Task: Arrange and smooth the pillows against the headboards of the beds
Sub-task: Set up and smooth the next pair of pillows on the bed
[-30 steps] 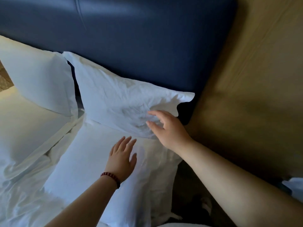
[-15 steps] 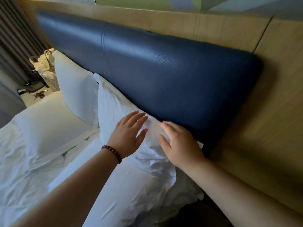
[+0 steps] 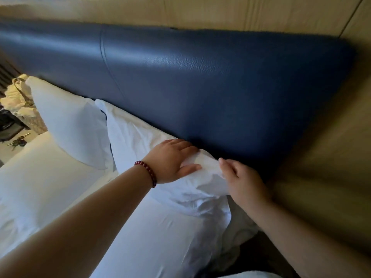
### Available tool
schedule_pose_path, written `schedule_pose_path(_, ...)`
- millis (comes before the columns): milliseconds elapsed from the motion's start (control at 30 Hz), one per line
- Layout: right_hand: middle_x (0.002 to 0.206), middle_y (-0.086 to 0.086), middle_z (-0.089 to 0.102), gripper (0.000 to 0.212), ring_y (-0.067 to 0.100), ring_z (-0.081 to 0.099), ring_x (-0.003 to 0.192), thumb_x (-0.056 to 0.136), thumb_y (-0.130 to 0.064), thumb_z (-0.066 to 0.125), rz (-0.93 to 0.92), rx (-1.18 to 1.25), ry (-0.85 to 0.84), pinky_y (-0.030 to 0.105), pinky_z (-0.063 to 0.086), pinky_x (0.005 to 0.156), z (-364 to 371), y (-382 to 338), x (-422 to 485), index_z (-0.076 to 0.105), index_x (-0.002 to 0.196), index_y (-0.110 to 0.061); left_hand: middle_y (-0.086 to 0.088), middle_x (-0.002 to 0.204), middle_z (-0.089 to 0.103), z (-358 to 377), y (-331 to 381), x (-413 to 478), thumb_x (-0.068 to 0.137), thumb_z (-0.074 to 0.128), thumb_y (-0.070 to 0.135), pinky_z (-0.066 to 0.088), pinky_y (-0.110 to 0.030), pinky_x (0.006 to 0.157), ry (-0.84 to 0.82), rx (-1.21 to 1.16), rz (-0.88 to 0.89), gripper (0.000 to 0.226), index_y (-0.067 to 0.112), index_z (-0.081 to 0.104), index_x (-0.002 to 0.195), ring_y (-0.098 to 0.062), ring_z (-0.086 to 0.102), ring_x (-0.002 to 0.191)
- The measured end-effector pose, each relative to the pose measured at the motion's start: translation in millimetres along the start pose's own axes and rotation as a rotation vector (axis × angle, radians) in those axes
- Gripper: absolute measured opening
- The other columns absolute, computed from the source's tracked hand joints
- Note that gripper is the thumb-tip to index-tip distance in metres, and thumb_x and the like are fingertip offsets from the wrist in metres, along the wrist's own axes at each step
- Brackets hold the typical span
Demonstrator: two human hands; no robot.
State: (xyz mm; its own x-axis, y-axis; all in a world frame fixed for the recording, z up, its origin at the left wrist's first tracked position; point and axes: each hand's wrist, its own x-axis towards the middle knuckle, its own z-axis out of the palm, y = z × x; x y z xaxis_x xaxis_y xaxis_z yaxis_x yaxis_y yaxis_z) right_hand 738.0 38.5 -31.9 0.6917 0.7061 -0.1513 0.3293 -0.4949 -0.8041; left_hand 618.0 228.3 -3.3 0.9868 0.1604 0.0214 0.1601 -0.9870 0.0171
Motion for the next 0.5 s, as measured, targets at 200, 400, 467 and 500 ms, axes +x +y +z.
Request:
schedule_pose_path(200,0.091,-0.004,0.072,0.026,0.015,0.065,0.089,0.081,-0.050,0.071,0.555,0.814,0.031,0.034,0.052,0.082,1,6,-11,0.070,0.087,-0.025,-0.001,0.123,0.064,12,-2,5,0.086,0.007,0.076,0.040,-0.038,0.102,-0.035,-0.055,0.004,0.088,0.019,0.057,0.129,-0.025,0.059,0.113)
schedule_pose_path(400,0.104,0.007,0.074,0.029,0.020,0.068,0.100,0.078,-0.028,0.074,0.488,1.109,0.111,0.031,0.052,0.086,-1,25,-24,0.070,0.102,-0.012,-0.004,0.101,0.071,17,-4,0,0.090,0.016,0.072,0.048,-0.038,0.087,0.081,-0.043,0.040,0.080,0.014,0.066,0.114,-0.028,0.066,0.090)
schedule_pose_path(467,0.100,0.010,0.074,0.016,0.023,0.070,0.096,0.085,-0.021,0.071,0.516,1.124,0.223,0.036,0.054,0.087,-3,30,-21,0.069,0.098,-0.011,-0.003,0.094,0.071,20,-6,1,0.092,0.019,0.070,0.049,-0.037,0.083,0.106,-0.019,0.060,0.075,0.014,0.067,0.108,-0.028,0.066,0.084)
schedule_pose_path(500,0.099,0.011,0.073,0.014,0.024,0.070,0.094,0.086,-0.020,0.071,0.529,1.092,0.253,0.038,0.055,0.087,-3,33,-19,0.069,0.095,-0.010,-0.003,0.091,0.070,22,-6,1,0.092,0.020,0.069,0.050,-0.037,0.081,0.115,-0.001,0.069,0.074,0.014,0.067,0.105,-0.028,0.066,0.081)
